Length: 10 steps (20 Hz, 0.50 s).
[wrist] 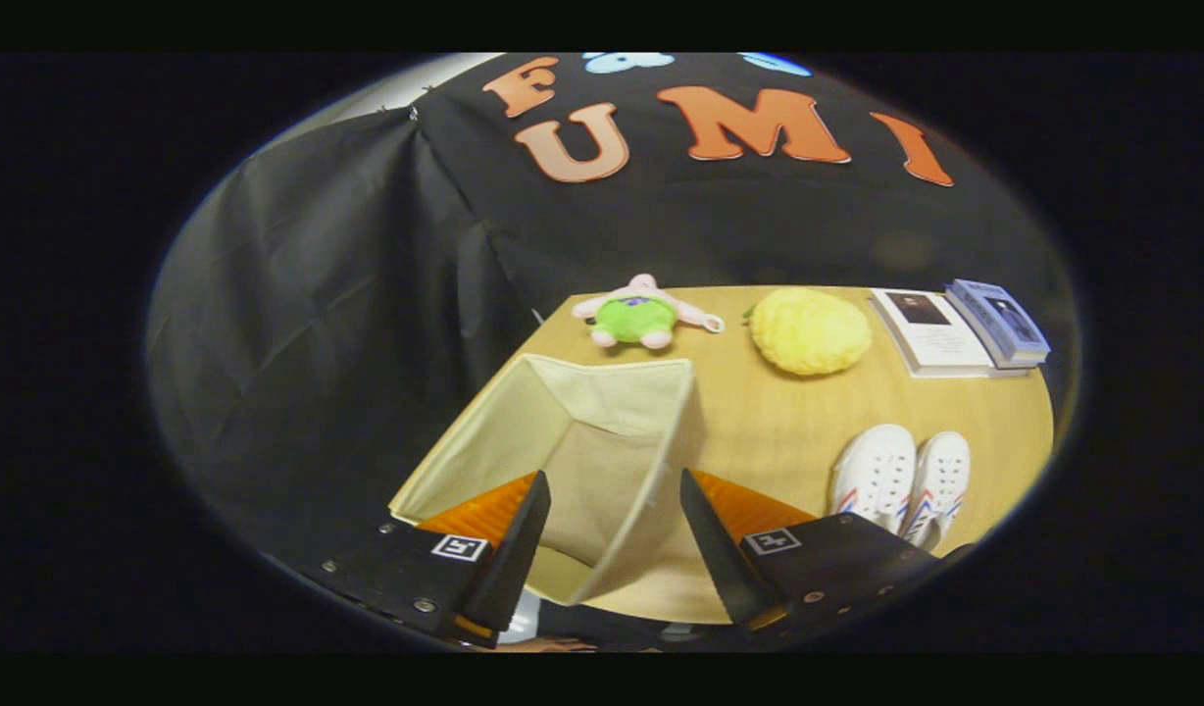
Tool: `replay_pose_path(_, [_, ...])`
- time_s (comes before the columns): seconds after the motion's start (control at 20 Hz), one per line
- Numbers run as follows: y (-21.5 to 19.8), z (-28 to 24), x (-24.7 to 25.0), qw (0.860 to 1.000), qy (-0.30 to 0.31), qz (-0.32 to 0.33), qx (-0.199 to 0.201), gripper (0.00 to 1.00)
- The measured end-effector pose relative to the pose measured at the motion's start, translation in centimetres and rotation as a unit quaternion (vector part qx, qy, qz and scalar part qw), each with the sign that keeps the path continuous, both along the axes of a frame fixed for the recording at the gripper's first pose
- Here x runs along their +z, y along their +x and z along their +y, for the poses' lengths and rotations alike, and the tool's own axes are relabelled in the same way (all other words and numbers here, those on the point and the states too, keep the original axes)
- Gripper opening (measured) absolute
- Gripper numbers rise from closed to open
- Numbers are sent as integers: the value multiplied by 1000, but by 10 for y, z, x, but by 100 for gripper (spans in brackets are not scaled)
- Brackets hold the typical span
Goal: Open the storage box then place both shoes into the box .Put the left shoe in first, then the right shoe, with the right side of both shoes facing outward in a uniform manner.
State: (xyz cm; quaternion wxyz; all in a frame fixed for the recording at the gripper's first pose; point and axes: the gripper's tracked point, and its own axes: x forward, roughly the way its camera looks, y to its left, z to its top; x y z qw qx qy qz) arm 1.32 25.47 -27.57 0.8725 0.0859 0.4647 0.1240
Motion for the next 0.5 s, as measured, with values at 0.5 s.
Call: replay_pose_path(0.5, [-42,-153,-66,990,-109,77,-39,85])
